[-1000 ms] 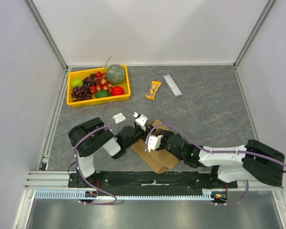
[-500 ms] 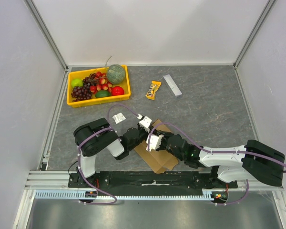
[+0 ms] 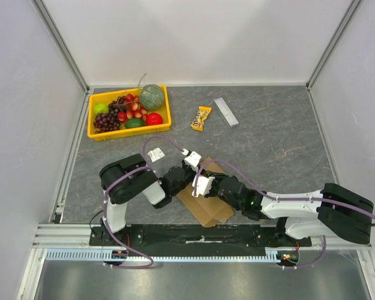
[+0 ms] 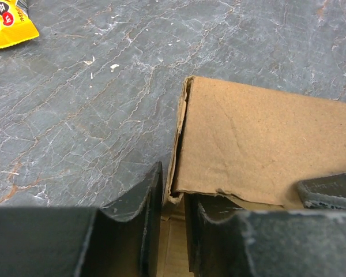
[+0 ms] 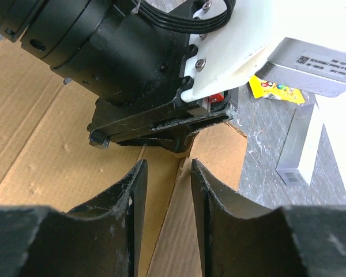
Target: Fold the paper box
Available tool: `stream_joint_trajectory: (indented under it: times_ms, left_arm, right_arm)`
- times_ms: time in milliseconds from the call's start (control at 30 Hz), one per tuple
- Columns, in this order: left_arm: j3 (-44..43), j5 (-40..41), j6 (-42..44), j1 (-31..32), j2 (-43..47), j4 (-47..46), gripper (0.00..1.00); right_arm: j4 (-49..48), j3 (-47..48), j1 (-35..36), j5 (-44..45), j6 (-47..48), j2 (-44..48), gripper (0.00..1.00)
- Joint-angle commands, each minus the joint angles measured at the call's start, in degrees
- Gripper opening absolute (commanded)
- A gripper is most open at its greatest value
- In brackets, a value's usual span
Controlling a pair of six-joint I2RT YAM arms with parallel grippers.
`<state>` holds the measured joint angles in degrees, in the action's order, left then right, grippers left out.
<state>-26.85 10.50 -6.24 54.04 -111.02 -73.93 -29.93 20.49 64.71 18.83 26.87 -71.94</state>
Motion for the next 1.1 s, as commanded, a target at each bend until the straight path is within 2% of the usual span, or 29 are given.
stream_joint_trajectory:
  times_ms: [0, 367, 500, 600, 733, 933, 1067]
  left_arm:
    - [-1.5, 1.7, 2.6, 0.8, -1.1, -13.2, 0.25]
    - [-2.2, 1.3, 2.4, 1.4, -1.6, -14.2, 0.07]
    - [-2.3, 1.0, 2.8, 1.7, -1.7, -14.3, 0.06]
    - [-1.8, 0.8, 3.3, 2.0, -1.6, -14.7, 0.23]
    - [0.5, 0.1, 3.6, 2.2, -0.3, -15.4, 0.36]
    - [3.3, -1.2, 4.0, 2.3, 1.9, -16.1, 0.42]
    - [4.2, -2.2, 3.7, 2.3, 2.6, -16.2, 0.44]
  right_arm:
    - [-0.2, 1.2, 0.2, -1.0, -1.9, 0.4, 0.43]
    - [0.8, 2.0, 0.1, -1.3, -2.7, 0.1, 0.45]
    - [1.1, 2.3, 0.0, -1.5, -2.9, 0.0, 0.45]
    - [1.1, 2.0, -0.1, -1.4, -3.2, 0.1, 0.46]
    - [1.1, 1.7, -0.3, -1.1, -4.0, 0.7, 0.46]
    - [3.8, 3.1, -0.3, -1.8, -6.2, 5.7, 0.47]
    - [6.7, 4.5, -0.5, -2.0, -8.8, 12.2, 0.48]
